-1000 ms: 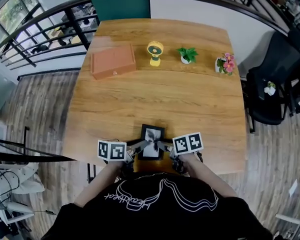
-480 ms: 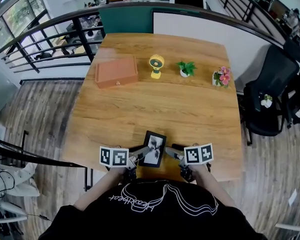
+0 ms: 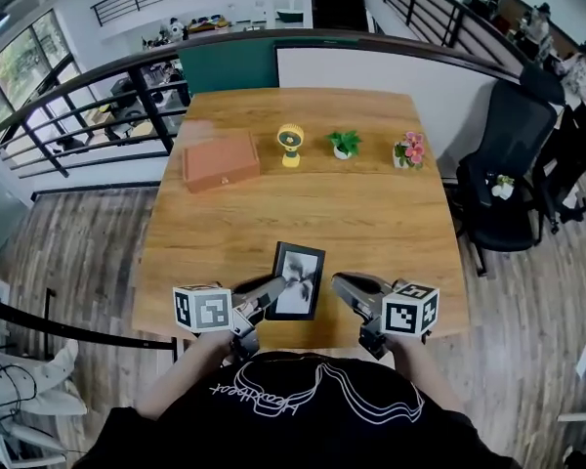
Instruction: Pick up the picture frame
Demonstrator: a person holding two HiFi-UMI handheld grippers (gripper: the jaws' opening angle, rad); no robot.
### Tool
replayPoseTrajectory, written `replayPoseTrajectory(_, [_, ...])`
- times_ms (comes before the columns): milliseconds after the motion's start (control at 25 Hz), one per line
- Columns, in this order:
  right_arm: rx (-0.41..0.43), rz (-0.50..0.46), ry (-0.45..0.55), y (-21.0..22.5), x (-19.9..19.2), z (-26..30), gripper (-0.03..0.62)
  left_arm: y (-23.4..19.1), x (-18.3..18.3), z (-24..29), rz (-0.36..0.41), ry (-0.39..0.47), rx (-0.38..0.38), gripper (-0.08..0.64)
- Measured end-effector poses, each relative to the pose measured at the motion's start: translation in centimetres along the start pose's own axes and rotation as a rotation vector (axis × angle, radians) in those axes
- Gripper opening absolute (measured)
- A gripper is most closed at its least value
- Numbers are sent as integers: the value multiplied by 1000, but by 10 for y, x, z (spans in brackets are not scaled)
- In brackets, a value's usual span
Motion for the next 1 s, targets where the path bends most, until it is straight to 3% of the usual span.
replayPoseTrajectory(200, [-17, -91, 73, -43, 14, -16, 25, 31, 19, -30, 64, 54, -37, 80])
replayPoseTrajectory(560, [-77, -157, 181, -86, 24, -28, 25, 62, 33, -59, 143, 96, -125, 80])
replayPoseTrajectory(1000, [-93, -131, 255, -113, -1, -27, 25, 64, 23, -80, 167, 71, -168, 80])
Point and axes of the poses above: the fingertips, and each gripper's own axes: z forward along the fingers, y to its right, x out of its top, the point moved 1 cm from there along -z, backward along the fingers, and after that the axes turned 1 degree about z, right-handed, at the moved point
